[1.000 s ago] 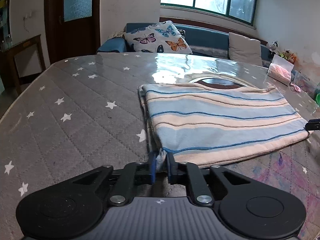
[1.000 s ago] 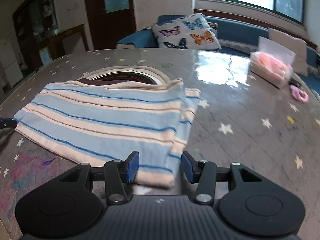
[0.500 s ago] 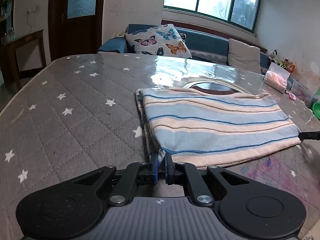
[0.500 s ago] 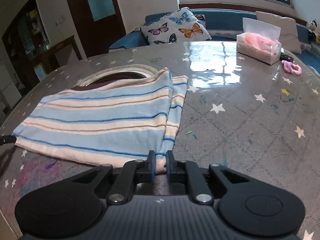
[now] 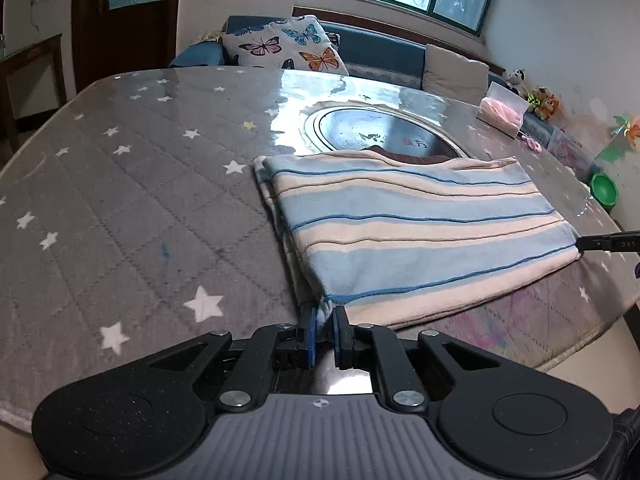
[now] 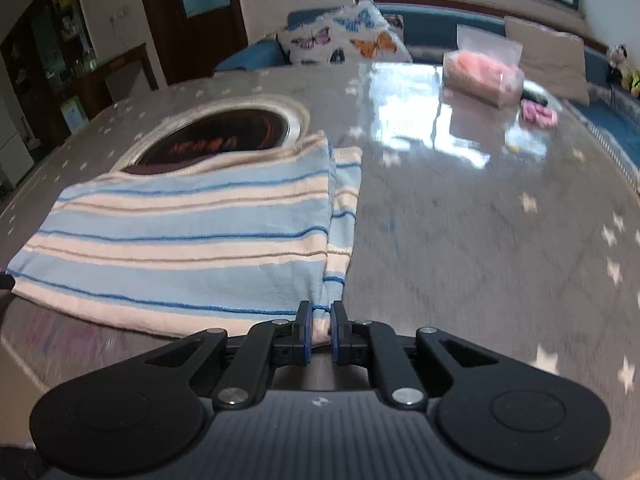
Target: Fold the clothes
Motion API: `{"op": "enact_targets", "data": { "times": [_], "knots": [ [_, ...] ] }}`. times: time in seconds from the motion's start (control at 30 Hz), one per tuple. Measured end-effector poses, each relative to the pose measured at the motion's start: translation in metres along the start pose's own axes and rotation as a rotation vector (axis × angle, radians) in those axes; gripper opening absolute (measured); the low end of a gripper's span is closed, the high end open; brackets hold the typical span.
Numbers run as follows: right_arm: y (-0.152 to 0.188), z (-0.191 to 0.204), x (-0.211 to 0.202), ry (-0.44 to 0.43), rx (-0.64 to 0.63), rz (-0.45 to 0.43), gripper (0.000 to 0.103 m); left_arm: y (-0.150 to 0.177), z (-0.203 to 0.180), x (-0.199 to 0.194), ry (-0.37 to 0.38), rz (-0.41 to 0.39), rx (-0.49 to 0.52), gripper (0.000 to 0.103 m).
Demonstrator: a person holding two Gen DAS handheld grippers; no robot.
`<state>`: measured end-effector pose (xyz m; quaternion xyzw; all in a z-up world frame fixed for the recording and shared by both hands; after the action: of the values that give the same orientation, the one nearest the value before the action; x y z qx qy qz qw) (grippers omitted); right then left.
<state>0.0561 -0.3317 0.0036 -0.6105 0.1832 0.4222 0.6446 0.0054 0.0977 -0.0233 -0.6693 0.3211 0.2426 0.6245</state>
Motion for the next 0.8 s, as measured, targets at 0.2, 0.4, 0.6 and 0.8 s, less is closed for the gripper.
{"op": "enact_targets", "data": {
  "times": [0.2,0.4,0.6,0.8],
  "knots": [
    [-0.004,0.005,-0.019,0.025,-0.023,-0.071,0.016,-0.023,-0.004,-0.024,-0.041,-0.117,0.011,0.032],
    [-0.022,0.027,-0.006,-0.036,-0.079,-0.106,0.025,-0.032,-0.031,0.002,0.041,-0.141,0.028,0.032],
    [-0.020,0.033,0.024,-0.076,-0.086,-0.082,0.026,-0.022,-0.020,0.039,0.029,-0.057,-0.010,0.024],
    [-0.019,0.022,0.028,-0.083,-0.052,-0.064,0.026,-0.033,-0.012,0.035,0.033,-0.064,-0.025,0.021]
  ]
}}
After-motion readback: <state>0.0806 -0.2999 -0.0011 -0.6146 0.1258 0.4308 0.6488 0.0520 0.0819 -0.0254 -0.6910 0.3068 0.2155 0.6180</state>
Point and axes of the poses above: each gripper's, at about its wrist camera, not at the fingertips, and x roughly the way its jaws point, z to its left, y to its underside, the point moved 4 cm from there along x, roughly the way its jaws point, and after that the axes turned 5 degrees about -y, right-handed, at the moved point
